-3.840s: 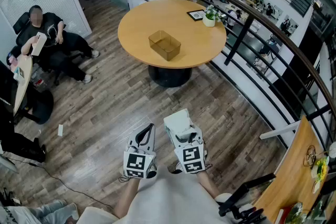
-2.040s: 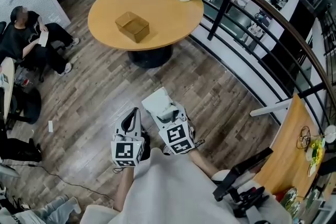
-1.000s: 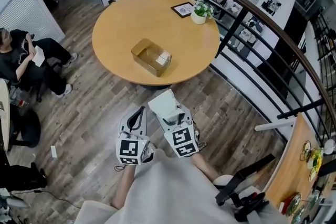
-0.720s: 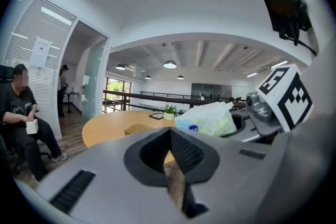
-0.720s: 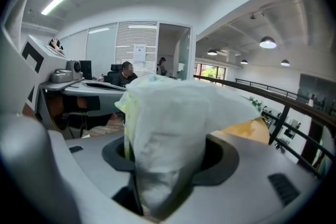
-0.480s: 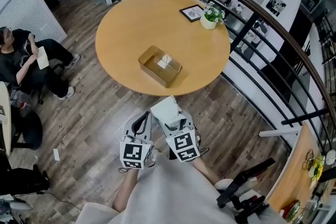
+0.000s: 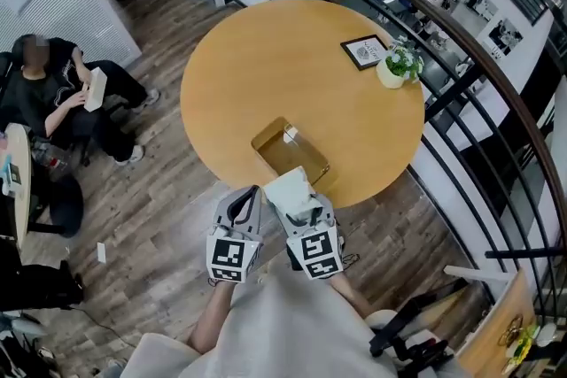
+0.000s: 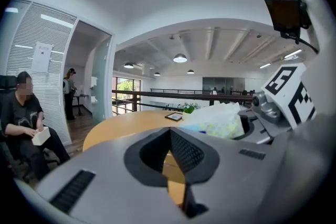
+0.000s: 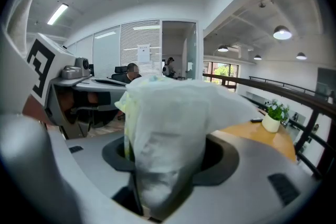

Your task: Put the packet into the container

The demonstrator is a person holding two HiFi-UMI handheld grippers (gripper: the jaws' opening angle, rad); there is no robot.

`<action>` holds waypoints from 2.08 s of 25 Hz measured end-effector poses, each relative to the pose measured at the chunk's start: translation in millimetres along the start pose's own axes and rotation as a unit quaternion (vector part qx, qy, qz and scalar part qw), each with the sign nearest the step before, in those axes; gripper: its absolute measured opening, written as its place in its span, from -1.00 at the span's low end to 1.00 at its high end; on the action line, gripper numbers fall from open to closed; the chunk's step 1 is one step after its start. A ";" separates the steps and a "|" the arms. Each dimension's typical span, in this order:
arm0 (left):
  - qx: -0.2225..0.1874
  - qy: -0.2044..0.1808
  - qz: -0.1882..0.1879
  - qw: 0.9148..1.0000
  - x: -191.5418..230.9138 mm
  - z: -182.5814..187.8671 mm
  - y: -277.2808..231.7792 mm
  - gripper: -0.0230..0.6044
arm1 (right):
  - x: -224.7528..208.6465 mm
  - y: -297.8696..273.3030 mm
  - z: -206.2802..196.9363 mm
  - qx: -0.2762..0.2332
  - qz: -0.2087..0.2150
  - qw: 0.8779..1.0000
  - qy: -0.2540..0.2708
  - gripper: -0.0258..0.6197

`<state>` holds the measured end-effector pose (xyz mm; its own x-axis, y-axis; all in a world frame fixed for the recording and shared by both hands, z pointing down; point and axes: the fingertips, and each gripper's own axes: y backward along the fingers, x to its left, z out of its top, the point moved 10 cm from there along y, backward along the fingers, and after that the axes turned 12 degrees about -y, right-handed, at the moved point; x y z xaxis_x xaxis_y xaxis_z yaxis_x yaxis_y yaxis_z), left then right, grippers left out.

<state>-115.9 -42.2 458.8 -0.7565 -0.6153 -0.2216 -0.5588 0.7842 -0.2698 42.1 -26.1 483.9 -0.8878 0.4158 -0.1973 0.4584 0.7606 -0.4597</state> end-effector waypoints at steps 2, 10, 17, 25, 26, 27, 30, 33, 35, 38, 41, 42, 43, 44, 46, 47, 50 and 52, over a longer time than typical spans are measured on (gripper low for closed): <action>-0.001 -0.004 0.011 1.000 7.4 8.4 -15.6 -0.91 | -15.7 -5.9 7.5 -0.002 0.006 1.000 -0.003 -0.10; 0.014 -0.020 0.046 0.999 18.6 30.5 -60.9 -0.91 | -76.8 -26.7 43.9 -0.022 0.012 1.000 -0.004 -0.10; 0.025 -0.017 0.075 0.997 30.5 39.6 -76.2 -0.91 | -104.4 -41.3 62.0 -0.023 0.016 1.000 -0.005 -0.10; 0.026 -0.001 0.079 0.997 59.5 31.6 -84.4 -0.91 | -105.4 -63.9 72.1 -0.010 -0.001 1.000 -0.014 -0.10; 0.024 0.000 0.076 0.997 63.5 30.2 -85.2 -0.91 | -104.0 -65.6 72.8 -0.010 -0.006 1.000 -0.015 -0.10; 0.022 0.000 0.072 0.997 68.1 29.2 -86.3 -0.91 | -102.1 -67.2 74.3 -0.009 -0.011 1.000 -0.016 -0.10; 0.021 -0.005 0.053 0.998 80.9 28.8 -91.0 -0.91 | -95.1 -71.0 81.3 -0.004 -0.022 1.000 -0.016 -0.10; 0.016 -0.005 0.046 0.999 89.2 30.0 -96.6 -0.91 | -93.3 -74.3 85.8 0.001 -0.027 1.000 -0.014 -0.10; 0.015 -0.001 0.044 0.999 91.1 30.0 -96.6 -0.91 | -92.1 -75.7 85.8 0.005 -0.028 0.999 -0.015 -0.10; 0.017 0.003 0.042 0.999 89.0 32.2 -96.3 -0.91 | -93.9 -75.2 87.4 0.014 -0.029 0.999 -0.016 -0.10; 0.020 0.007 0.044 0.999 89.3 31.3 -92.6 -0.91 | -93.8 -77.8 90.2 0.022 -0.025 0.999 -0.011 -0.10; 0.022 0.009 0.045 0.999 90.3 29.6 -91.1 -0.91 | -93.0 -79.5 90.4 0.026 -0.023 0.999 -0.008 -0.10; 0.025 0.012 0.046 0.999 91.3 27.6 -89.6 -0.91 | -91.9 -81.2 89.8 0.032 -0.020 0.999 -0.003 -0.10; 0.027 0.015 0.048 0.998 92.5 25.5 -88.2 -0.91 | -90.6 -82.8 88.7 0.039 -0.017 0.999 0.003 -0.10; 0.032 0.021 0.052 0.998 95.0 21.6 -85.3 -0.91 | -87.5 -84.8 85.0 0.059 -0.009 0.998 0.023 -0.10; 0.034 0.023 0.054 0.998 96.1 19.9 -84.0 -0.91 | -85.9 -85.2 82.7 0.071 -0.005 0.997 0.034 -0.10; 0.041 0.026 0.063 0.997 98.9 16.6 -79.5 -0.91 | -81.2 -85.0 72.9 0.107 0.008 0.992 0.066 -0.10; 0.044 0.027 0.070 0.996 100.9 14.1 -77.2 -0.91 | -77.8 -85.8 66.2 0.129 0.015 0.987 0.096 -0.10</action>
<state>-144.3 -165.9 444.0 -0.8433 -0.4937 -0.2122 -0.4168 0.8502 -0.3217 69.2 -156.8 481.4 -0.8388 0.5414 -0.0581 0.4367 0.6053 -0.6655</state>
